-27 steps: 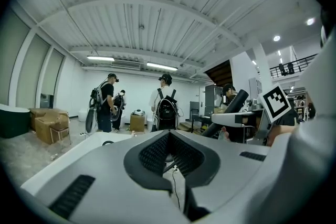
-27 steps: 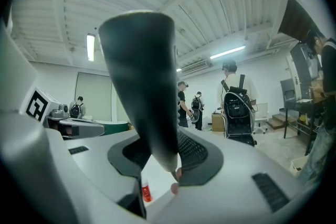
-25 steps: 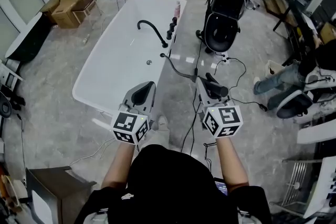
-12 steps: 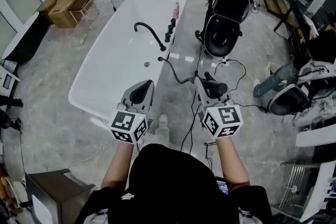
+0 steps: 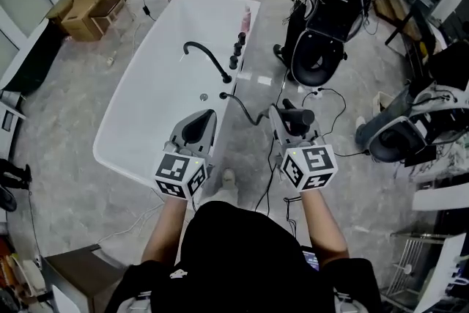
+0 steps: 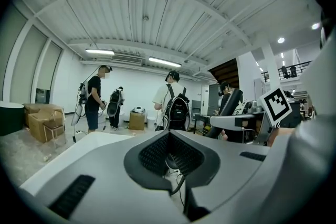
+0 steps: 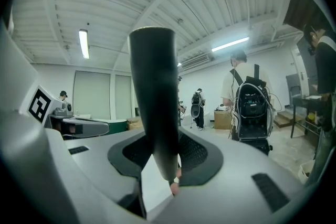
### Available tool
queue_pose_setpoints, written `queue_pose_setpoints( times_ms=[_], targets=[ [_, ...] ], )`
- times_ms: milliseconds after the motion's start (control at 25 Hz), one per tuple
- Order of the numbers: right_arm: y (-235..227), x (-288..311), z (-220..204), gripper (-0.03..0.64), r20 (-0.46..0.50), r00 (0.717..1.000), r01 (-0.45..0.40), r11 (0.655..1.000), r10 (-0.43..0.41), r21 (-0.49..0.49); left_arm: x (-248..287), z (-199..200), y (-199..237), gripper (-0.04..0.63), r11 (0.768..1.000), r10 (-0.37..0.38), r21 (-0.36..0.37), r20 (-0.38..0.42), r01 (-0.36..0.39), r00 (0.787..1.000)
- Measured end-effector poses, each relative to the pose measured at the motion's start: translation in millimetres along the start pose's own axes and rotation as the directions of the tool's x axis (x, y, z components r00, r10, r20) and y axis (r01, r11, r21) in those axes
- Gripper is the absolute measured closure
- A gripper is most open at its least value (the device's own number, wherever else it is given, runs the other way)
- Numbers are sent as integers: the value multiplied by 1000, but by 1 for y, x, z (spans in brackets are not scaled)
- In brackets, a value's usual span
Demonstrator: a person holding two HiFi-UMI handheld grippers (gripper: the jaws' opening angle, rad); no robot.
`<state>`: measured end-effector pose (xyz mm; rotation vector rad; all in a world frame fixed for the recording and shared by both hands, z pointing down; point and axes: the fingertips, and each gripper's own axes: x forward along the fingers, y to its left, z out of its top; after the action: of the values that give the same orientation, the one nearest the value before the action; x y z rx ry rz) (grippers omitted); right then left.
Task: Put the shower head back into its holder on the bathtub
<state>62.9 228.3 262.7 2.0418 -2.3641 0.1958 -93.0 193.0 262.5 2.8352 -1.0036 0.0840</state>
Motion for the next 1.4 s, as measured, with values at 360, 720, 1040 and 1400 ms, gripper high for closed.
queue_pose_setpoints(
  times_ms=[360, 720, 1040, 1400],
  targets=[
    [-24, 99, 4, 477, -31, 1000, 6, 1000, -6, 11, 78, 11, 73, 581, 1000, -9, -25, -16, 8, 1000],
    [-30, 168, -11, 477, -70, 998, 5, 1000, -5, -3, 123, -2, 128, 581, 997, -17, -69, -19, 16, 1000],
    [-25, 217, -26, 477, -110, 994, -12, 1000, 10, -21, 146, -14, 171, 581, 994, -12, -110, -23, 10, 1000],
    [-44, 259, -50, 477, -177, 983, -59, 998, 56, -12, 182, -42, 192, 581, 988, 22, -149, -81, -34, 996]
  ],
)
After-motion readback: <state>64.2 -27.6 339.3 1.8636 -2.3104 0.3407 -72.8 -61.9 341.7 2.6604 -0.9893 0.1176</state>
